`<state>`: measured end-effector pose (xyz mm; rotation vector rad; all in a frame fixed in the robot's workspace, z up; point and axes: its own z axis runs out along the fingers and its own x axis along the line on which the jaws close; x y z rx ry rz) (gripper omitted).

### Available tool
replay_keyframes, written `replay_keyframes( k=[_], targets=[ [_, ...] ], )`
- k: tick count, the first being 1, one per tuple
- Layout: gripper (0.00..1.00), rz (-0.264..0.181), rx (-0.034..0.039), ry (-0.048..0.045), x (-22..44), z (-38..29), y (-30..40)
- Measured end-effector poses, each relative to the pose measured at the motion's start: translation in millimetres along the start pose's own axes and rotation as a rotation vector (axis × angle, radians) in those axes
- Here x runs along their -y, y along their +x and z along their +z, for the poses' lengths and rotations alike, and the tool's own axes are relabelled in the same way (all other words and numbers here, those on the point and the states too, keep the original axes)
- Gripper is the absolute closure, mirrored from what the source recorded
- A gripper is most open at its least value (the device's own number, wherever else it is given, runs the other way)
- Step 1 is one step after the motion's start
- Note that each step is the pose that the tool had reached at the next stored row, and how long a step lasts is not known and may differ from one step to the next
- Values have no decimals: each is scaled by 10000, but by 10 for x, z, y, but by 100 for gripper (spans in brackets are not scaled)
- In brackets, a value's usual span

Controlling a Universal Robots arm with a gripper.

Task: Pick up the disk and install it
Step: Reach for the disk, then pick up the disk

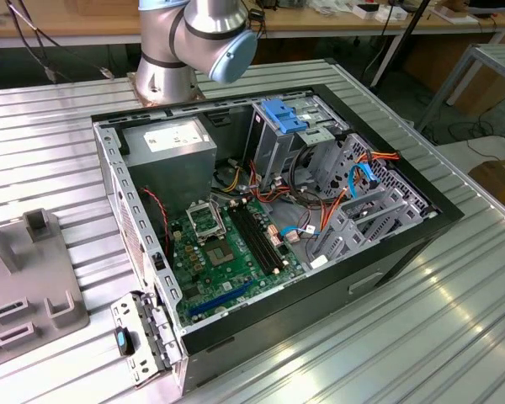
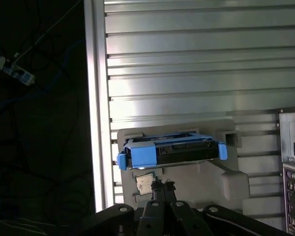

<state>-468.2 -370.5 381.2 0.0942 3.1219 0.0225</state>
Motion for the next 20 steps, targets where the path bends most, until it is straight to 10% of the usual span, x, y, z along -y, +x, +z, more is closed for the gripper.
replay_keyframes(
  k=[2,10,20],
  targets=[
    [89,2,-124,13,-58,42,5],
    [89,3,-134,13,-224,83,21],
    [89,2,-134,13,-223,85,101]
  ],
)
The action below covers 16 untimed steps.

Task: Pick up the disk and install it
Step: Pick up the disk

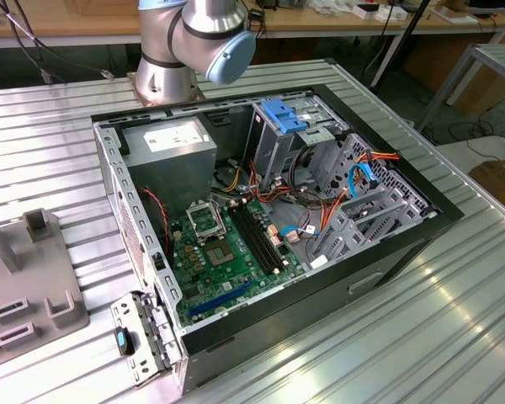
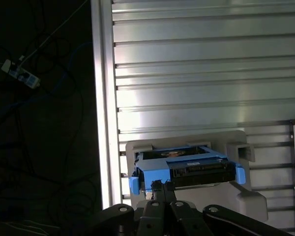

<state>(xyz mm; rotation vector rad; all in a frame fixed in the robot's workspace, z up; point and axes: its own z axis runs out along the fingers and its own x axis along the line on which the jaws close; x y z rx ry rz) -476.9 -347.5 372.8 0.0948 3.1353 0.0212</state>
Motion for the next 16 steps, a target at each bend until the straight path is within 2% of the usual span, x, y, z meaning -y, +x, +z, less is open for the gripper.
replay_keyframes(
  k=[9,12,14,16],
  targets=[
    [89,-3,0,0,0,0,1],
    [89,-851,-13,-3,-1,3,2],
    [89,-1884,-26,-8,0,15,2],
    [89,-2280,-31,-10,0,21,2]
  ],
)
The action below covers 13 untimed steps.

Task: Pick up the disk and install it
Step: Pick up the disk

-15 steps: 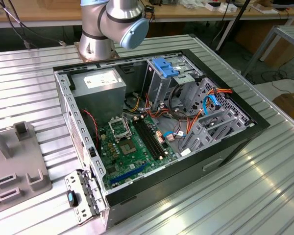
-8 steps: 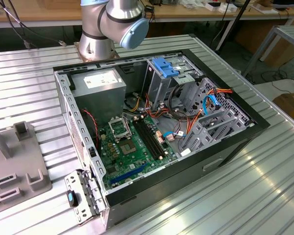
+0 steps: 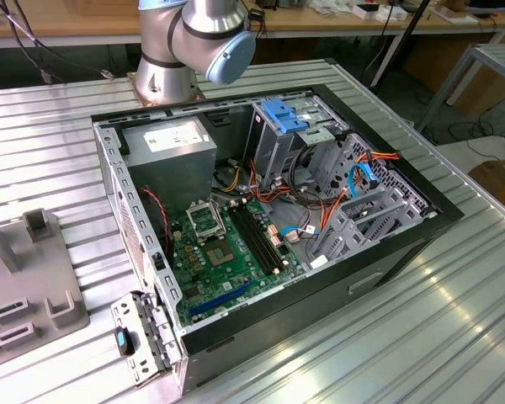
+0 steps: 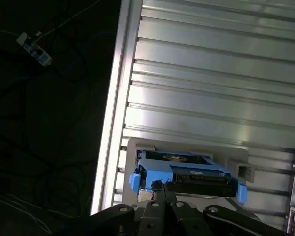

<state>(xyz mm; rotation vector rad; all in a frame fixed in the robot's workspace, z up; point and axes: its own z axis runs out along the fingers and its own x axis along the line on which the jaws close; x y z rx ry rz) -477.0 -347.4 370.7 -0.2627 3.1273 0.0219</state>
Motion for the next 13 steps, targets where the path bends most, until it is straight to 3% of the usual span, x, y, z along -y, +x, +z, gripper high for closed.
replay_keyframes(
  k=[5,9,10,13],
  targets=[
    [89,-868,-12,-4,-1,12,-1],
    [89,-2162,-30,-8,-3,26,0],
    [89,-2814,-39,-11,-3,30,0],
    [89,-3873,-52,-16,-4,36,-1]
  ],
)
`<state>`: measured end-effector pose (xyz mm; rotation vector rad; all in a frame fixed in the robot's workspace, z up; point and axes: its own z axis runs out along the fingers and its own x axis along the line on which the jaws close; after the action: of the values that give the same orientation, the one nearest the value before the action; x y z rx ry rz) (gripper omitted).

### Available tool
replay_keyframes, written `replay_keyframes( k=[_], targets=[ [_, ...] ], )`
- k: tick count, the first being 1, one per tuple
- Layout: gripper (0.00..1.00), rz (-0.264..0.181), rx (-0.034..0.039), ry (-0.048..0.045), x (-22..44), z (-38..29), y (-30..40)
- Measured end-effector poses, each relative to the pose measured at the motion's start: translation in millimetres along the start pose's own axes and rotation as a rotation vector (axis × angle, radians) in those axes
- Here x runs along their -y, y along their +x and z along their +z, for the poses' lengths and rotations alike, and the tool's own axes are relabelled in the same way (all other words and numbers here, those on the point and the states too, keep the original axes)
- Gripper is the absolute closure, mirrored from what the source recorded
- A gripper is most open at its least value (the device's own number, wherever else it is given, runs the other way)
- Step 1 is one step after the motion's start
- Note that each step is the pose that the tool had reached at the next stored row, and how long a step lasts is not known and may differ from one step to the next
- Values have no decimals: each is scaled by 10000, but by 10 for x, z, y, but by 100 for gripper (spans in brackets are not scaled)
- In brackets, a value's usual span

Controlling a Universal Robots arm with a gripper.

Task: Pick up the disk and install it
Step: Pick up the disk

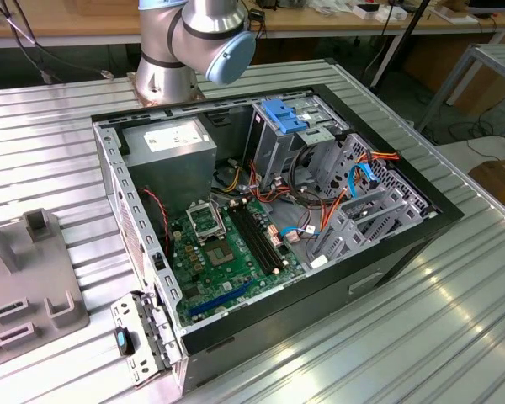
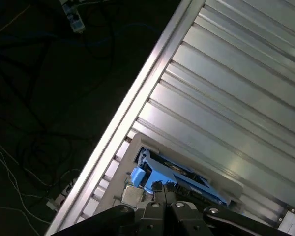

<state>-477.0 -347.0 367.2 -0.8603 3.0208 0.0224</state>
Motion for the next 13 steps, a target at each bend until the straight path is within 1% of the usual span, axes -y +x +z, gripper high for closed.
replay_keyframes(
  k=[5,7,9,10,13],
  targets=[
    [89,-1496,-22,-7,-4,12,-3],
    [89,-1913,-27,-9,-6,16,-3],
    [89,-2488,-35,-12,-8,19,-5],
    [89,-2555,-37,-12,-8,19,-5],
    [89,-2556,-37,-11,-8,19,-5]
  ],
)
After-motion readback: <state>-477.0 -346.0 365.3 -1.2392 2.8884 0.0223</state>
